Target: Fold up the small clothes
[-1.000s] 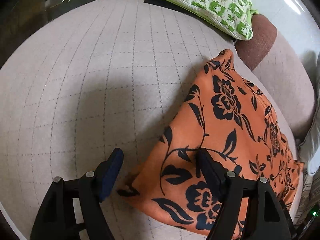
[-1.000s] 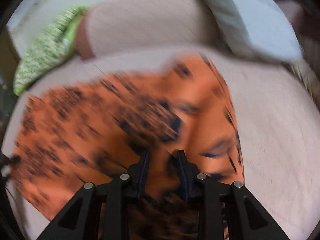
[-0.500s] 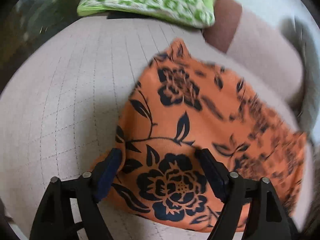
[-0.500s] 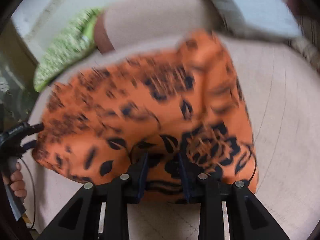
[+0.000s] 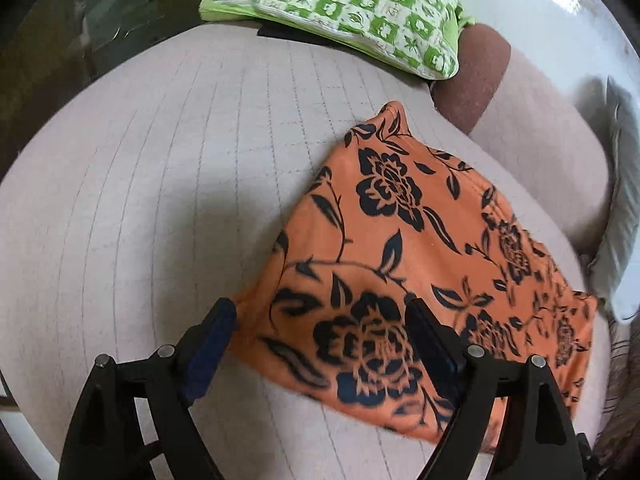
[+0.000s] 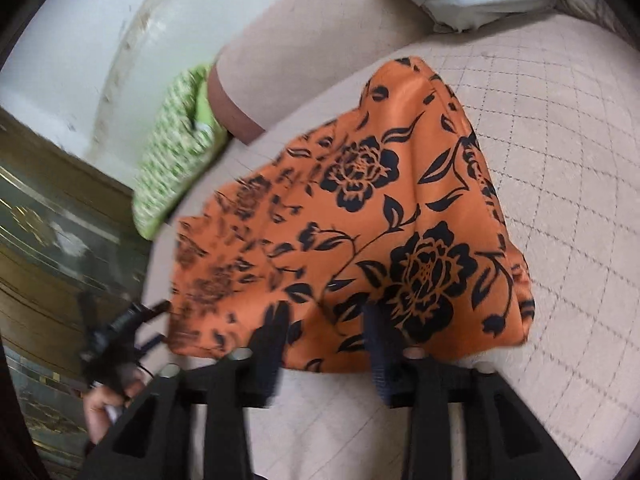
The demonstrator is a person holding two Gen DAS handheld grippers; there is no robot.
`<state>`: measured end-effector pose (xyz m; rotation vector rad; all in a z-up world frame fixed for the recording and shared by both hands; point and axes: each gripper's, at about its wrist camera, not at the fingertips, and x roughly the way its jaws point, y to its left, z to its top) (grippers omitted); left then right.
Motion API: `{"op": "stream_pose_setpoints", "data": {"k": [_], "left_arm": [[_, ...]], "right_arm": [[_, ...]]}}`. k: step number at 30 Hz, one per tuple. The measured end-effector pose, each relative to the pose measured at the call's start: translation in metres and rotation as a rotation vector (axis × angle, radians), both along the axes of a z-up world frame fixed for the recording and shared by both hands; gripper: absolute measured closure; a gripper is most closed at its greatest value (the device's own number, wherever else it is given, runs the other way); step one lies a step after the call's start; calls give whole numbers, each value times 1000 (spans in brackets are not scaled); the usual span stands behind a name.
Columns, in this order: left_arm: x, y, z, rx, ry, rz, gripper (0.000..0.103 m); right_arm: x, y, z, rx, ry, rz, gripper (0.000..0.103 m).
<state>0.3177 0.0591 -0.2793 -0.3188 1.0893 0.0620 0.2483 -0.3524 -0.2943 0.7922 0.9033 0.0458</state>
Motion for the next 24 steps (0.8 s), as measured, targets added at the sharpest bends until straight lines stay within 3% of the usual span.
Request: {"op": "stream_pose_setpoints", "data": {"k": [4, 12, 24], "left_arm": [[-22, -7, -6, -106, 55, -16, 16], [-57, -13, -34, -236, 171, -15, 16], [-25, -2, -46, -356, 107, 52, 7]], "right_arm": [[-16, -4, 0, 155, -40, -20, 35], [-42, -7, -31, 274, 34, -116, 35], [-26, -10, -57, 304, 91, -229, 35]]}}
